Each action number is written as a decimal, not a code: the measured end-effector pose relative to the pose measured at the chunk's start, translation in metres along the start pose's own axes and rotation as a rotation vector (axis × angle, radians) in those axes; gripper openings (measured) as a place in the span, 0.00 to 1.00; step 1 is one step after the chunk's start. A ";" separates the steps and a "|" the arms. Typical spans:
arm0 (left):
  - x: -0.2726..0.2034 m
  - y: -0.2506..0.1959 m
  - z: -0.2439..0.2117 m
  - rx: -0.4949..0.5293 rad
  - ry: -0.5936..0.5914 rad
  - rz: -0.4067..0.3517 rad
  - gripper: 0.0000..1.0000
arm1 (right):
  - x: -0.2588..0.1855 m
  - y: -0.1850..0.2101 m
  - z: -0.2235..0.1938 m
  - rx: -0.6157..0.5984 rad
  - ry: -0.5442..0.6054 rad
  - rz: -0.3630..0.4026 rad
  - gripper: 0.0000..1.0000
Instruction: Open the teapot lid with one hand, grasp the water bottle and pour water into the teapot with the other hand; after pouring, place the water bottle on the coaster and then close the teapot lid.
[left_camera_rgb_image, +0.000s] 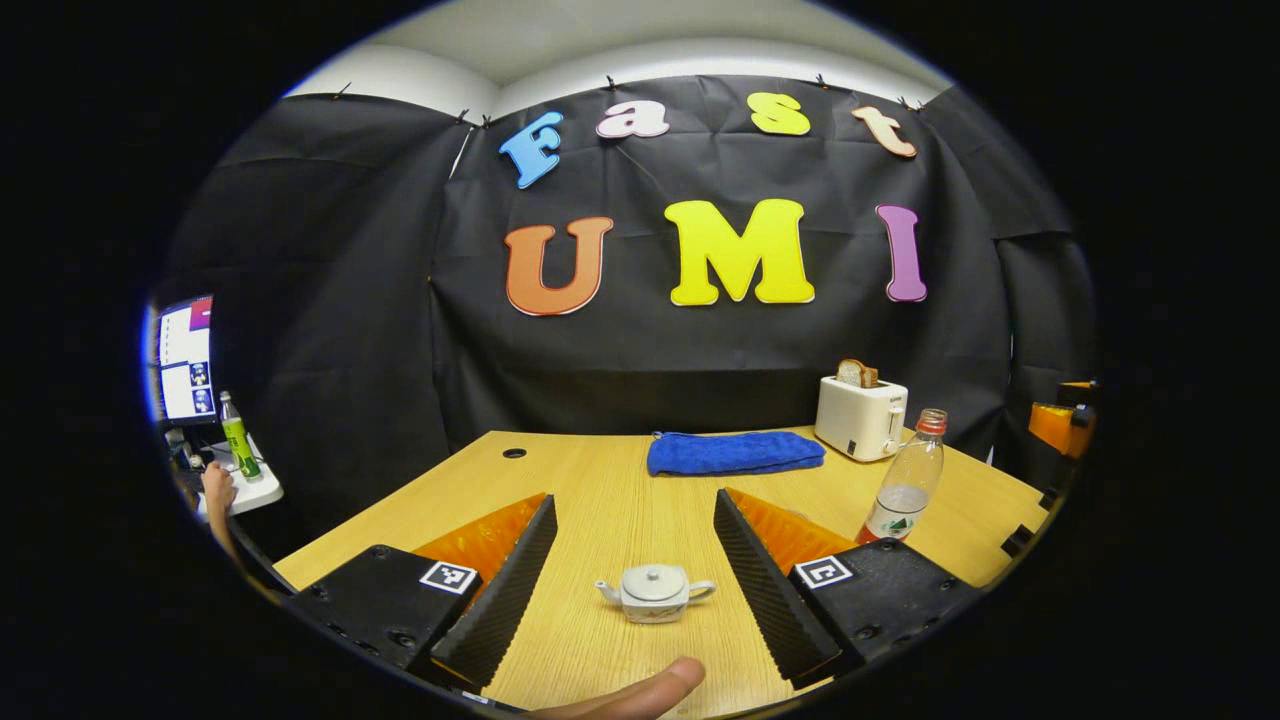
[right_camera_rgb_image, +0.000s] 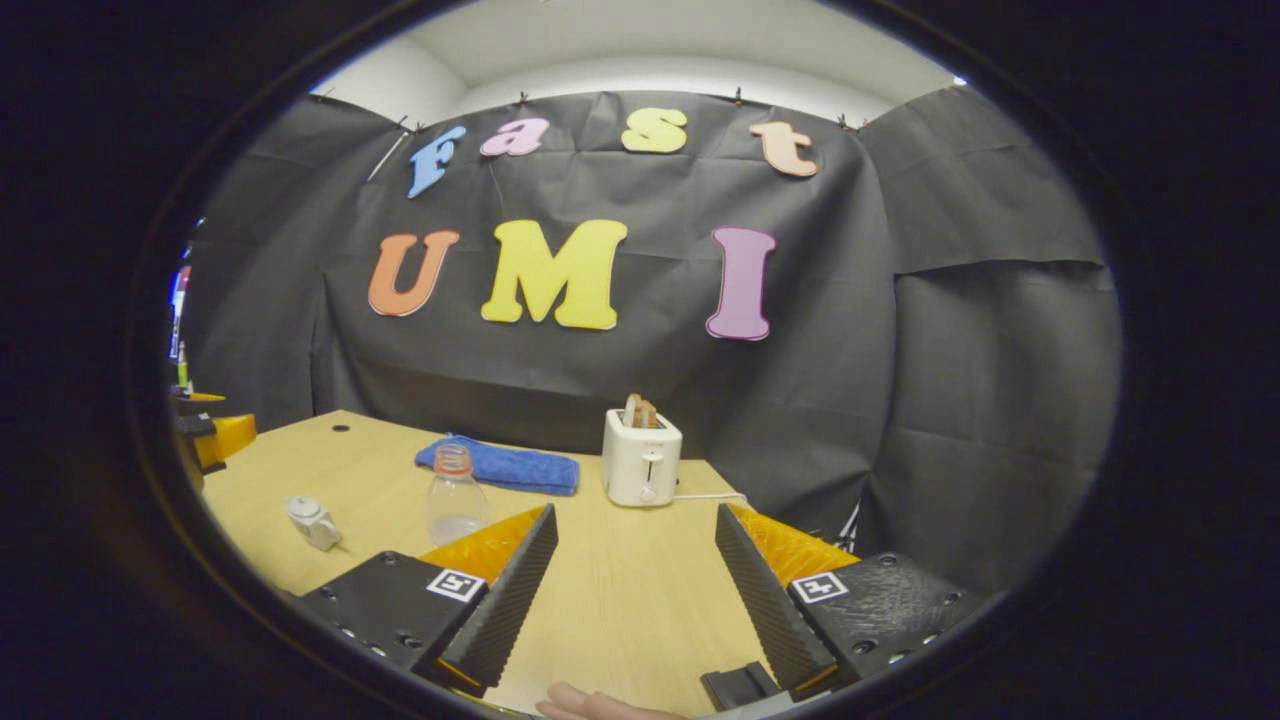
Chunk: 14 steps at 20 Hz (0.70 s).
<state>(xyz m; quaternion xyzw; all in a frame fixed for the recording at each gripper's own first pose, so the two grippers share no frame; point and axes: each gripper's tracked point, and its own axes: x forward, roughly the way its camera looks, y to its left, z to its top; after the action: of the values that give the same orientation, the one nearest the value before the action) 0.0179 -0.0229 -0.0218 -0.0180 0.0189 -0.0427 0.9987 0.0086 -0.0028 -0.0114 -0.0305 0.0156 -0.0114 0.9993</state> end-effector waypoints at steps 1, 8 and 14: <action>0.005 -0.001 -0.002 -0.001 -0.008 -0.006 0.99 | 0.002 0.000 -0.001 -0.003 0.002 -0.001 0.97; 0.048 -0.007 -0.041 0.014 0.024 -0.028 0.99 | 0.007 0.003 -0.007 -0.024 0.021 -0.010 0.97; 0.074 -0.018 -0.087 -0.008 0.115 -0.062 0.97 | 0.012 0.005 -0.014 -0.048 0.037 -0.022 0.97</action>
<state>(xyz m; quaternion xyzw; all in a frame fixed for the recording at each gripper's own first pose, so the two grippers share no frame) 0.0863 -0.0502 -0.1103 -0.0203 0.0759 -0.0743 0.9941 0.0204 0.0010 -0.0260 -0.0542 0.0338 -0.0227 0.9977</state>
